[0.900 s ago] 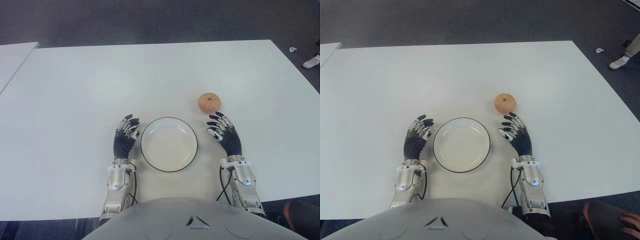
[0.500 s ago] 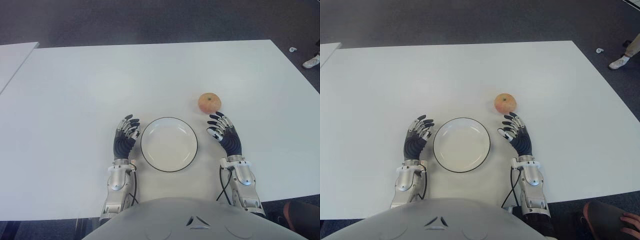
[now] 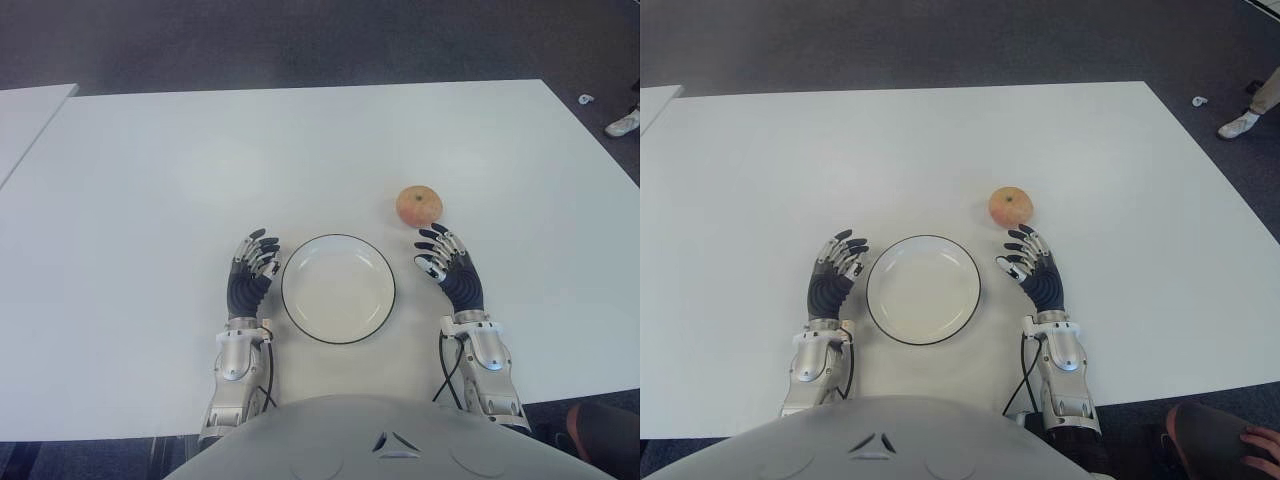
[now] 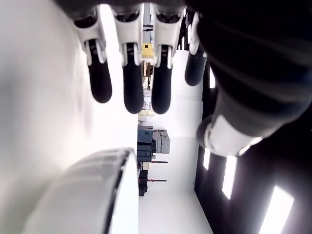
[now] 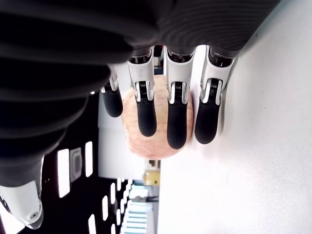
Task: Put the apples into the plate.
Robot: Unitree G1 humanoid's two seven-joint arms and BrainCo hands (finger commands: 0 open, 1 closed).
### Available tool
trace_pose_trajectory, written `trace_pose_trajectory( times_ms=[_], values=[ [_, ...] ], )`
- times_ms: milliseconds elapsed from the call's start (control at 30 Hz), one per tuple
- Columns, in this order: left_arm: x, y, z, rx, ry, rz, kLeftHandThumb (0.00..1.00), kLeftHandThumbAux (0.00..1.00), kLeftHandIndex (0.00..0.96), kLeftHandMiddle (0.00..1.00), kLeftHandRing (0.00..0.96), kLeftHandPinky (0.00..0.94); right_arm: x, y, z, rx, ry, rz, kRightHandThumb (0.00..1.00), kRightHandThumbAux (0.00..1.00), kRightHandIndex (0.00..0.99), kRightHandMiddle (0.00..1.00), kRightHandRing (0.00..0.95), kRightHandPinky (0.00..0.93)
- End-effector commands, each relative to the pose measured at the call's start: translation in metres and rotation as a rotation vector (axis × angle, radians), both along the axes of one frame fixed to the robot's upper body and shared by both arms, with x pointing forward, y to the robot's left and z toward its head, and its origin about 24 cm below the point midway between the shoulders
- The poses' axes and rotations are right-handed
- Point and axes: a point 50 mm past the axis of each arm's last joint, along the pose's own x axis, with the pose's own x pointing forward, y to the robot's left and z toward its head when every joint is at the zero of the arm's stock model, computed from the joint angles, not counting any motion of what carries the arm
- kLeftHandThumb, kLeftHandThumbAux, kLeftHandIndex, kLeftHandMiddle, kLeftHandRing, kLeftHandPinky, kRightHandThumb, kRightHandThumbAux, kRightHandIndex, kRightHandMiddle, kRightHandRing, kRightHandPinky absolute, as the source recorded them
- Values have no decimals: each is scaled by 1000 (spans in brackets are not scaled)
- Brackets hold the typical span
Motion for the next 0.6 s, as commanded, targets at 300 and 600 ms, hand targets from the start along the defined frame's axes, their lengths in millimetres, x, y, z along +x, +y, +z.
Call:
trace_pose_trajectory(
  times_ms=[300, 600],
  values=[
    [-8, -8, -19, -34, 125, 13, 403, 742, 218, 327, 336, 341, -23, -12, 37, -134, -93, -4, 429, 628, 135, 246, 291, 337],
    [-6, -8, -21, -34, 129, 12, 375, 735, 220, 331, 340, 342, -18, -34, 51, -397, -311, -56, 472, 629, 141, 244, 258, 236]
  ],
)
